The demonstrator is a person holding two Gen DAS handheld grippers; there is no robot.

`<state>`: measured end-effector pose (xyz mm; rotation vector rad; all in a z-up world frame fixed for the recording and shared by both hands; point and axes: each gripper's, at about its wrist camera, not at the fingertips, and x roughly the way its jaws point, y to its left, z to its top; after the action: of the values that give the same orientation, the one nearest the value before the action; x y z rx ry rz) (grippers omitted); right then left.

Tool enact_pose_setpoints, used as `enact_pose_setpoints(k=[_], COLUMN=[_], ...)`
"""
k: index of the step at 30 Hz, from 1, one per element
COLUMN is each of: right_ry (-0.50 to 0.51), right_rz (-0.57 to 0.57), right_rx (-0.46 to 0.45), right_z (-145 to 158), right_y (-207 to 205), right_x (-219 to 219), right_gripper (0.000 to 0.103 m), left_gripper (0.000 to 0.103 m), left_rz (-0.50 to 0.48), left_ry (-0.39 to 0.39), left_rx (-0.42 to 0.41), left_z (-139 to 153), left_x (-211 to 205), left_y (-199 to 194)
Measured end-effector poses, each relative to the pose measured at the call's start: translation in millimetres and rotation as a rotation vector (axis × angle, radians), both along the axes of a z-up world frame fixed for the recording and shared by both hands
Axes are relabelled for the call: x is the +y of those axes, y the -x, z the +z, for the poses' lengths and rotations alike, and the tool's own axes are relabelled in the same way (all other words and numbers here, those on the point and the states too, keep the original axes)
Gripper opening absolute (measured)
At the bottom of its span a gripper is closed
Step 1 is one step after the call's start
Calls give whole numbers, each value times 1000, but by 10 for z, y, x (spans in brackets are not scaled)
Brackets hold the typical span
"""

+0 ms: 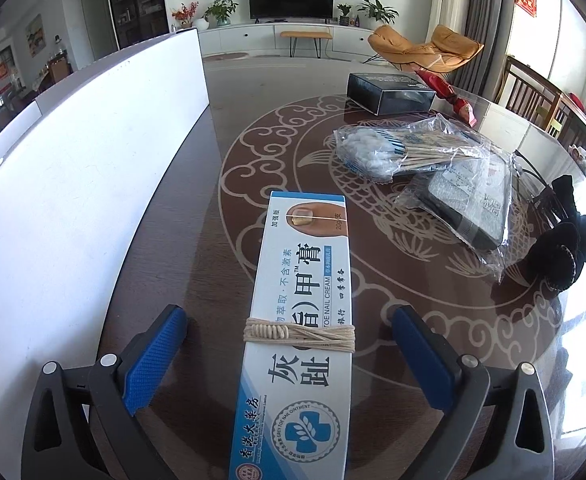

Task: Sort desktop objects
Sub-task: 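Hold the medicine box in the left tool while the right tool reaches toward the black velvet pouch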

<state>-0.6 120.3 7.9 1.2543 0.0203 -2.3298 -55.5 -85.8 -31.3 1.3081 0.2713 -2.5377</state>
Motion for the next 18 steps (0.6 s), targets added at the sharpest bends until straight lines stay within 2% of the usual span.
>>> enact_pose_setpoints(k=[3,5,6,12,13,16,18], right_ry=[-1,-67,-42,329,354,312,286], right_rz=[62,10,-22,-222,-249,-291,-293], right_rx=[-48,-77,-85,-207,-230,-353,-375], right_z=[-116,-202,-199,-94,-77,-156,-182], right_y=[112,203,214,470,547,850,1005], right_x=[-300,-337,-271,338,372,277,160], right_gripper=[103,103,103,103,103,103,103], left_gripper=[103,103,103,103,103,103,103], left_rz=[-1,0,0,3,3,4,4], left_ry=[0,0,0,1,0,1,0], left_rx=[0,0,0,2,2,3,3], left_z=[1,0,2,3,4,3,2], left_x=[-1,0,0,4,1,-3,-10], left_y=[-2,-3,-3,2,1,1,3])
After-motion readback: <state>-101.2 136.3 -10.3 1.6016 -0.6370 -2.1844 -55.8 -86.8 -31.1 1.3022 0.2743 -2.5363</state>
